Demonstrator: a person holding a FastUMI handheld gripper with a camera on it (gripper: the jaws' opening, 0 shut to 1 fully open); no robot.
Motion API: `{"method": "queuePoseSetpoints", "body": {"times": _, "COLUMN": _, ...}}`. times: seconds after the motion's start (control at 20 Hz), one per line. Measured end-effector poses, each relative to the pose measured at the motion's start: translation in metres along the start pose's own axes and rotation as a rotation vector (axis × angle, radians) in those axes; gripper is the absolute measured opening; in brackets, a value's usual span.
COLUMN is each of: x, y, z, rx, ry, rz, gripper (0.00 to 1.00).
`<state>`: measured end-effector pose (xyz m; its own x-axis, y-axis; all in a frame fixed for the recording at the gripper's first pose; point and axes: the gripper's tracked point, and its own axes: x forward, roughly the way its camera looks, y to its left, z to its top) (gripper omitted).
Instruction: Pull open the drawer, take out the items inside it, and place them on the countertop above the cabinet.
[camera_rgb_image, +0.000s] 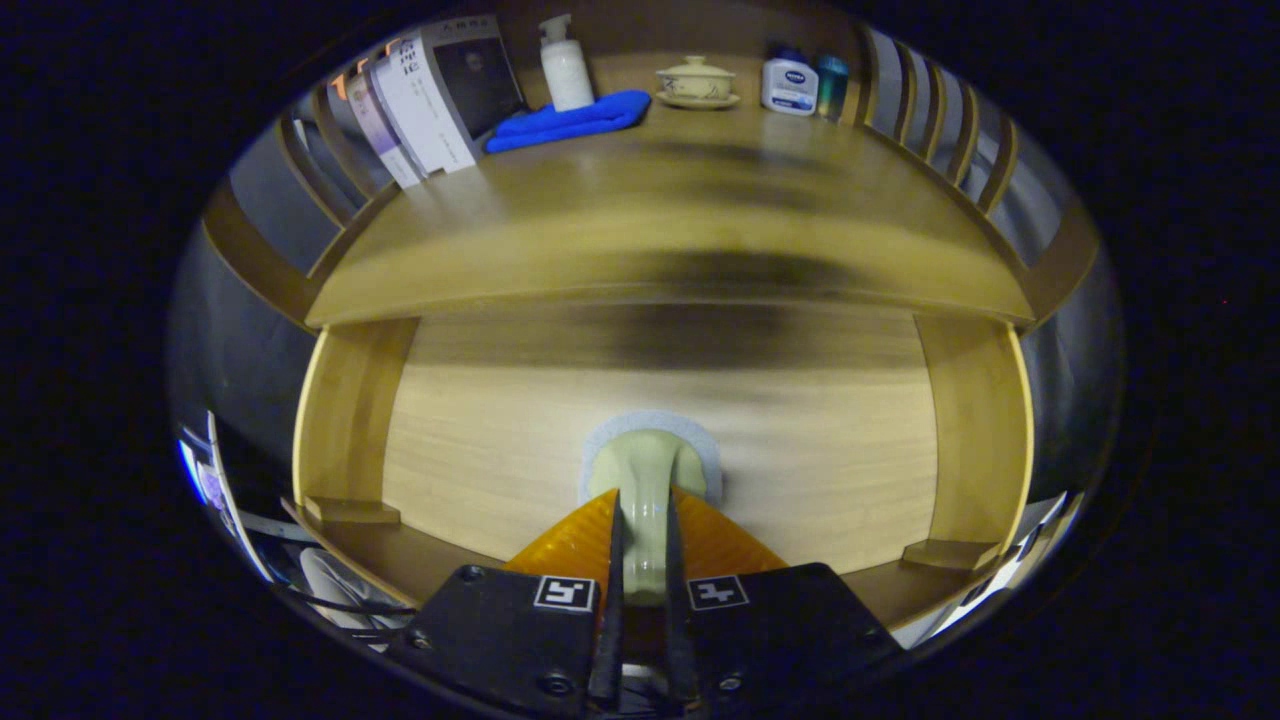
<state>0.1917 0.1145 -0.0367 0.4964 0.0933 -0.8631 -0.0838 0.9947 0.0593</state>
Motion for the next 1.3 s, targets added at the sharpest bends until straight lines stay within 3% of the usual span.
{"method": "queuePoseSetpoints", "body": {"times": 0.6, "x": -0.082, "y": -0.005, "z": 0.073, "rx": -0.020, "ry": -0.158, "rz": 0.014, "gripper": 0.20}}
{"method": "queuePoseSetpoints", "body": {"times": 1.1, "x": -0.054, "y": -0.011, "z": 0.169, "rx": 0.016, "ry": -0.150, "rz": -0.008, "gripper": 0.20}}
{"method": "queuePoseSetpoints", "body": {"times": 1.3, "x": -0.030, "y": -0.006, "z": 0.183, "rx": 0.037, "ry": -0.109, "rz": 0.001, "gripper": 0.20}}
